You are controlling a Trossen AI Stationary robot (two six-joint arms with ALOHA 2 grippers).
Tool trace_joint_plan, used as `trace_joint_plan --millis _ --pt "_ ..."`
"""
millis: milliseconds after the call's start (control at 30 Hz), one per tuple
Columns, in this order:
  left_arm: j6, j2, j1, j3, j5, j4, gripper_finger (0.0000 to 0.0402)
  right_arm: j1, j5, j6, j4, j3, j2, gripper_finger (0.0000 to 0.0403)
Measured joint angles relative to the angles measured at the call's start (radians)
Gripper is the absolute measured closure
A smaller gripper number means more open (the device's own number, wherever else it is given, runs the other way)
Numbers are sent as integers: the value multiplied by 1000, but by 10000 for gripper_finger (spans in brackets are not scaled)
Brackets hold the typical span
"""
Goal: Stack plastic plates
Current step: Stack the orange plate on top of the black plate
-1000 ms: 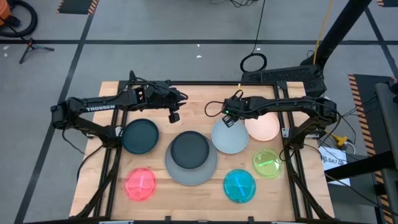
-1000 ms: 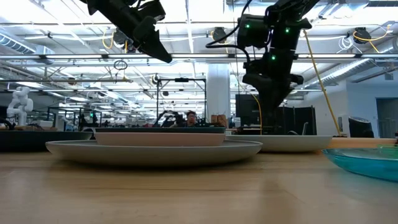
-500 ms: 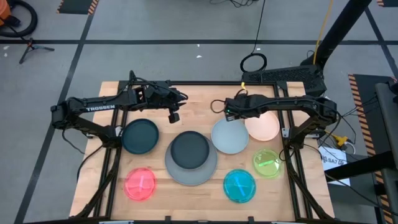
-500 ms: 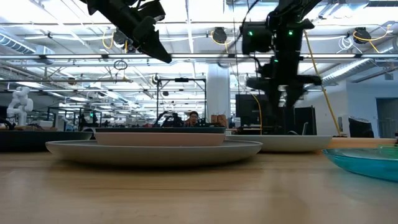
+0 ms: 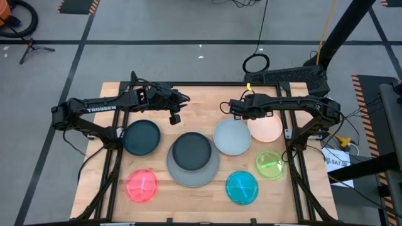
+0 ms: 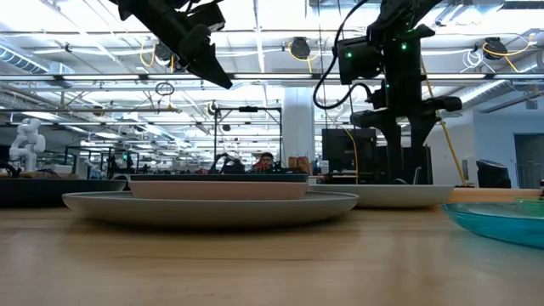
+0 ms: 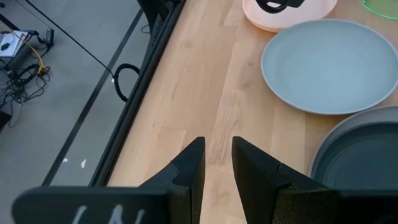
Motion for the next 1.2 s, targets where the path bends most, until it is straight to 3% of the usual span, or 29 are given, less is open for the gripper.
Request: trace_joint_plan --millis 167,500,700,900,1200 --pt "0 0 0 0 0 0 314 -14 27 30 27 -47 0 239" --pt "1 0 0 0 0 0 314 -51 20 -4 428 -258 0 239" --pt "9 0 0 0 0 0 314 -62 12 15 499 -325 0 245" --pt "11 0 0 0 0 2 314 -62 41 12 563 -359 0 284" --pt "3 0 0 0 0 13 314 -61 54 -51 655 -361 0 379"
